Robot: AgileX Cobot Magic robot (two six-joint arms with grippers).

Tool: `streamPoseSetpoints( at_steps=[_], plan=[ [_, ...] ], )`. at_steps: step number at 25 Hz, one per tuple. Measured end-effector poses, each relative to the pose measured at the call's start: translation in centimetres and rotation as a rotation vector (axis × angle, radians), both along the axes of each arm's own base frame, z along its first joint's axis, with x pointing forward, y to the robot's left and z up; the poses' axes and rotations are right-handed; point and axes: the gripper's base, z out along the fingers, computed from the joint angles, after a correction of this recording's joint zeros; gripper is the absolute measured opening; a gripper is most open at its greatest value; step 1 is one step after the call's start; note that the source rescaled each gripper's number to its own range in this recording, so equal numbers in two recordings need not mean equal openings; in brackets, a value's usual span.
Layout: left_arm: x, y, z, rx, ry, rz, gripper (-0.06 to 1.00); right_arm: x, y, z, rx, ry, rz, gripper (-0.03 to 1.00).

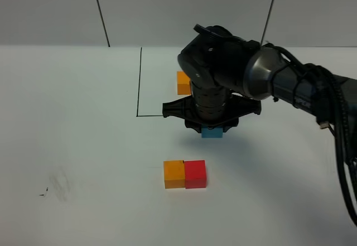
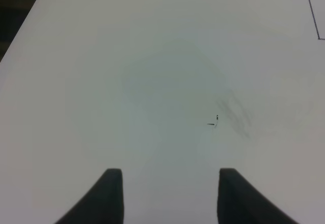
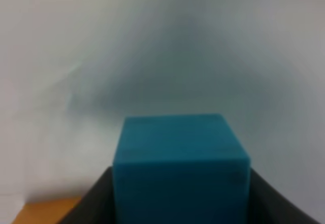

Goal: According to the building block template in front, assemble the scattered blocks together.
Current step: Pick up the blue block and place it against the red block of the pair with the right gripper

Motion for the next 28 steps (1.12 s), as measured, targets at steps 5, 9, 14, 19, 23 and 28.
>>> streamPoseSetpoints(
  at_steps=[5, 9, 14, 19, 23, 28],
  plan=[
    [0.0, 0.0, 0.0, 0.000, 0.000, 0.000, 0.00, 0.2, 1.2, -1.6, 0.048, 0.050, 0.017, 0.30],
    [0.0, 0.0, 0.0, 0.000, 0.000, 0.000, 0.00, 0.2, 1.4, -2.2, 0.068, 0.071, 0.012, 0.30],
    [0.0, 0.0, 0.0, 0.000, 0.000, 0.000, 0.00, 0.2, 1.5, -2.2, 0.069, 0.065, 0.014, 0.30],
    [0.0, 0.0, 0.0, 0.000, 0.000, 0.000, 0.00, 0.1, 1.6, -2.7, 0.043, 0.077, 0.024, 0.30],
    [0.0, 0.0, 0.0, 0.000, 0.000, 0.000, 0.00, -0.3, 1.8, -2.7, 0.016, 0.076, 0.041, 0.30],
    [0.0, 0.0, 0.0, 0.000, 0.000, 0.000, 0.00, -0.5, 2.1, -3.1, 0.008, 0.080, 0.034, 0.30]
  ],
)
